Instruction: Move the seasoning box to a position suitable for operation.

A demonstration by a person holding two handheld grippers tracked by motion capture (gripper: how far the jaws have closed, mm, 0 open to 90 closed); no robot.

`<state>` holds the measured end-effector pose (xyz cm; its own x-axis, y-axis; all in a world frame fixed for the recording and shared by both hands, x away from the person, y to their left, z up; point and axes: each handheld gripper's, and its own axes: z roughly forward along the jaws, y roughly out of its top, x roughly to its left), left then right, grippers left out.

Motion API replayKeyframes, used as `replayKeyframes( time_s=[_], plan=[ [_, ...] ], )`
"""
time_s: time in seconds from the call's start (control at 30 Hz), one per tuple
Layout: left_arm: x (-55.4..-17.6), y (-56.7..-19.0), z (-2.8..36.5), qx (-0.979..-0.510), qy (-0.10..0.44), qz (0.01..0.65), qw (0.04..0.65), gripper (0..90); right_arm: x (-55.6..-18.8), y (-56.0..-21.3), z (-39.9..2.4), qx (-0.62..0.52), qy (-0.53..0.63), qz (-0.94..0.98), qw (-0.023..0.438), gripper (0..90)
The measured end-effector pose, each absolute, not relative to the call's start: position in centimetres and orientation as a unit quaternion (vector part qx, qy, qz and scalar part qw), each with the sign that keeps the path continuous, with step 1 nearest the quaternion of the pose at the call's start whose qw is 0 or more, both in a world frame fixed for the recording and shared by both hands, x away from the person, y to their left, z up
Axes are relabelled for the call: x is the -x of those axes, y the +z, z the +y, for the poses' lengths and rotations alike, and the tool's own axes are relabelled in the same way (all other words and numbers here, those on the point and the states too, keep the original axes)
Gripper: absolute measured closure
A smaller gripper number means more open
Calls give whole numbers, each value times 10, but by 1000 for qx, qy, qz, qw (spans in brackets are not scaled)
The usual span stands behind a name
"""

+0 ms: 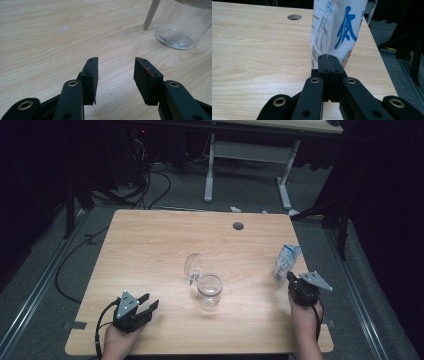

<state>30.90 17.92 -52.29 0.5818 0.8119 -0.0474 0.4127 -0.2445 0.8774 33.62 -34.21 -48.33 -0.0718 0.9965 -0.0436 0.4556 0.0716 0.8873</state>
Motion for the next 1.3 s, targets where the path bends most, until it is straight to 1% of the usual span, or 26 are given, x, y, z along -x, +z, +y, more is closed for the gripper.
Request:
replayKeyframes(
  time_s=[0.07,0.1,0.13,0.17,0.2,0.3,0.4,0.53,0.57,0.63,0.73,0.9,1.0,1.07,1.3],
  plan=[
    [-309,-522,180,-756,216,405,466,551,-335,-483,-344,-574,369,632,367,900],
    [-309,-522,180,-757,216,405,466,551,-335,-483,-345,-576,372,630,366,879],
    [-308,-522,181,-756,216,405,466,551,-335,-484,-346,-580,375,625,365,766],
    [-308,-522,180,-756,216,406,466,551,-336,-484,-346,-582,376,623,363,673],
    [-309,-523,180,-756,215,406,466,551,-338,-484,-347,-581,380,623,361,601],
    [-309,-523,180,-757,215,406,465,551,-344,-484,-346,-588,378,614,366,524],
    [-309,-523,181,-757,215,406,464,551,-351,-482,-345,-588,383,614,360,508],
    [-309,-524,183,-753,215,411,466,551,-360,-484,-343,-587,372,617,368,540],
    [-309,-524,184,-754,214,412,465,551,-360,-485,-343,-587,371,616,372,572],
    [-310,-524,185,-753,213,413,465,551,-361,-485,-344,-587,375,612,374,594],
    [-310,-525,185,-752,214,414,465,551,-360,-484,-344,-583,380,608,382,670],
    [-310,-525,185,-752,214,414,466,550,-358,-485,-345,-572,383,614,386,762],
    [-310,-526,185,-752,214,415,466,550,-357,-488,-345,-567,389,612,391,779],
    [-310,-526,185,-752,214,415,465,550,-356,-489,-346,-565,391,612,393,809],
    [-310,-525,187,-748,214,416,470,548,-356,-490,-346,-564,401,609,387,829]
  ],
)
